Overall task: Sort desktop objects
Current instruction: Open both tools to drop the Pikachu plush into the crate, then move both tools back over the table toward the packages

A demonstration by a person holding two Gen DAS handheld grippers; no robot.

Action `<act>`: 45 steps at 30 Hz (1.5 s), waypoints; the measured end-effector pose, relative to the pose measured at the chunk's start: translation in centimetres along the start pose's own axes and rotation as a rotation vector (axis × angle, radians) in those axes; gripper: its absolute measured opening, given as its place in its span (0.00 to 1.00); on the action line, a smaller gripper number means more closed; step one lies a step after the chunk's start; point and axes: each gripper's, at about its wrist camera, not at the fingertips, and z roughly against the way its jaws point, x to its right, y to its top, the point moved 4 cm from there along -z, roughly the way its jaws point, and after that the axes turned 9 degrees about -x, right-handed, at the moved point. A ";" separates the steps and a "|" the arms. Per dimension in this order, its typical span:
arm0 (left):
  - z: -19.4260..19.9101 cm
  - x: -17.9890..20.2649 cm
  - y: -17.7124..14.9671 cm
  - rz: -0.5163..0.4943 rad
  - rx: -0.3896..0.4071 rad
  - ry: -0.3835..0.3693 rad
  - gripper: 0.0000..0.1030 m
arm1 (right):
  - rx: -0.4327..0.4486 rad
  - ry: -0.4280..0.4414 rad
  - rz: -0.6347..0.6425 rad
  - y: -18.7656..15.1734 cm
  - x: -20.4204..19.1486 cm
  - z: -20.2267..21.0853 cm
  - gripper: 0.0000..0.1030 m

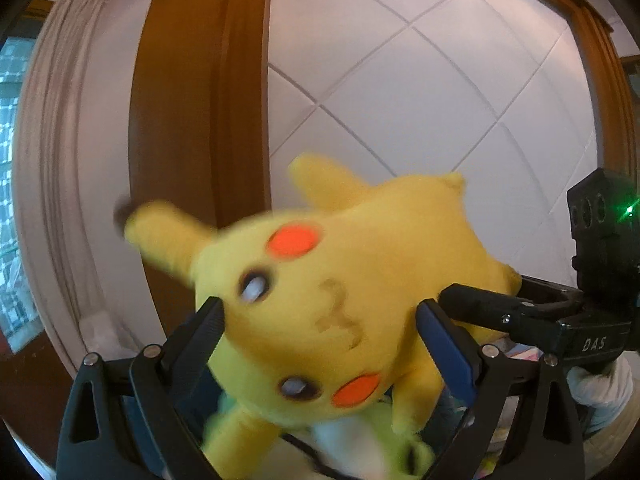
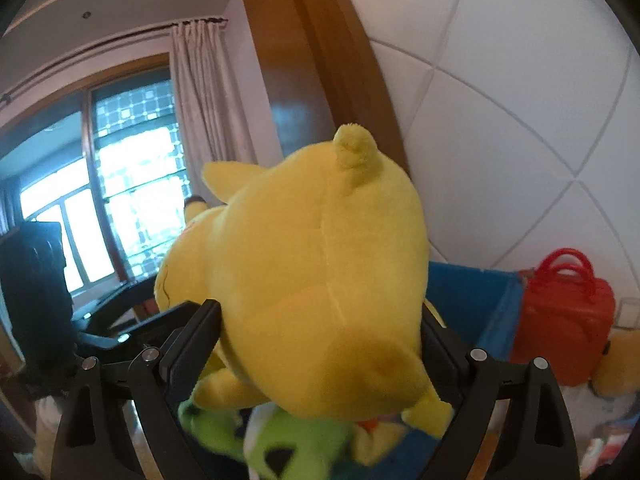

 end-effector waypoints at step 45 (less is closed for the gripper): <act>0.7 -2.6 -4.9 0.080 -0.113 -0.071 1.00 | -0.097 -0.325 -0.070 -4.2 -3.7 1.5 1.00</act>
